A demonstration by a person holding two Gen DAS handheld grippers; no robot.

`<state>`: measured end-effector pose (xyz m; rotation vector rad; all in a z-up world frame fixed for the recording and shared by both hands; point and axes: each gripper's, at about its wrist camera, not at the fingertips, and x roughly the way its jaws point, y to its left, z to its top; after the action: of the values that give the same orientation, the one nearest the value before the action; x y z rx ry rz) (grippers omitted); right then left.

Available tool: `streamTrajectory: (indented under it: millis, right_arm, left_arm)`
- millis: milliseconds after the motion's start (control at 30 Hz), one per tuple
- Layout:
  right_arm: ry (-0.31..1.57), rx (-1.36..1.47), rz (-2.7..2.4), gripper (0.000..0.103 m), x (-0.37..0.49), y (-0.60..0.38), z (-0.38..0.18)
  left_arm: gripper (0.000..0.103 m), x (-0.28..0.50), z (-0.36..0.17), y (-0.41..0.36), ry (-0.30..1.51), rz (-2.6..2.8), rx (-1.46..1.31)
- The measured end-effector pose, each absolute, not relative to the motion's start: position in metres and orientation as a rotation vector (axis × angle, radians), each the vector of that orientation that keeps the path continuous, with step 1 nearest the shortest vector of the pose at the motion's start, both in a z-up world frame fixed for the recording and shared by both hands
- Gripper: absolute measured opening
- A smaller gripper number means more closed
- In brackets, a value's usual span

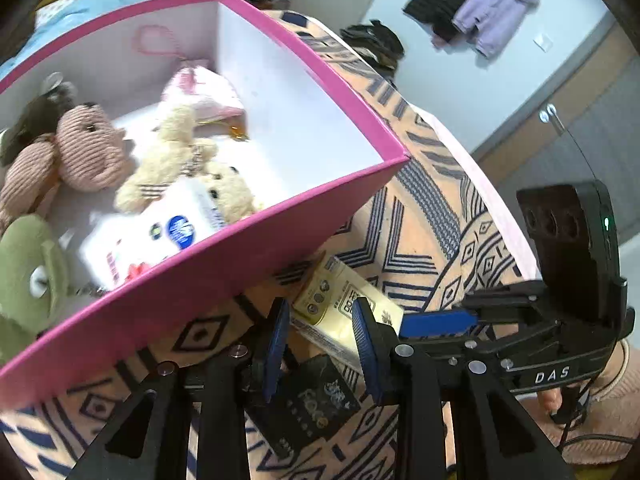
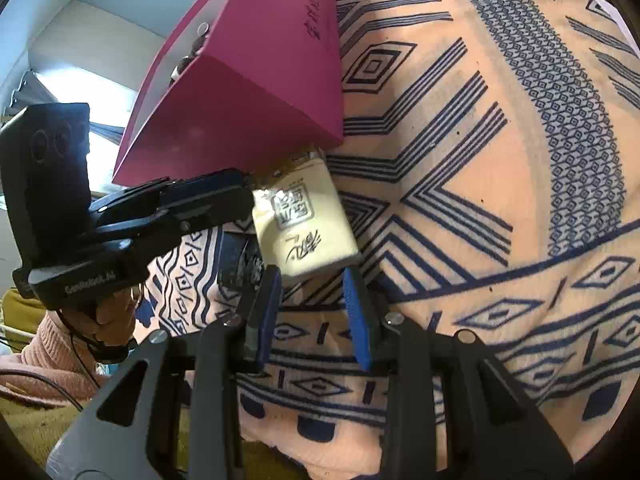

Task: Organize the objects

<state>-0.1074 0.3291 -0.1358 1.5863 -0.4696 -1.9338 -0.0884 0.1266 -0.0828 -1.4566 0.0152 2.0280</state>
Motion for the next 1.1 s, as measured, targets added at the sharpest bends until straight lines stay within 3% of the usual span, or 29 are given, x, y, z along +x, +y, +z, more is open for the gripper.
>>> streamTrajectory:
  millis: [100,367,567,700,1100]
  right_arm:
    - [-0.468,1.587,-1.95,0.036,-0.116,0.33,-0.137]
    - [-0.342,1.583,-2.005,0.036,-0.126,0.332,-0.138]
    - [-0.351,1.571,-2.02,0.036,-0.133,0.333,-0.138]
    - [-0.338,1.556,-2.013,0.035,-0.135,0.328,-0.138]
    - [-0.218,1.487,-2.004,0.035,-0.122,0.316,-0.107]
  left_arm:
    - [0.034,-0.088,-0.087,0.132,0.046,1.991,-1.476]
    - [0.034,-0.071,-0.094,0.125,-0.072,1.889,-1.51]
    - [0.034,-0.081,-0.092,0.115,-0.166,1.945,-1.514]
    - [0.029,-0.083,-0.091,0.118,-0.147,1.962,-1.519]
    - [0.029,-0.06,-0.056,0.098,-0.2,2.022,-1.445]
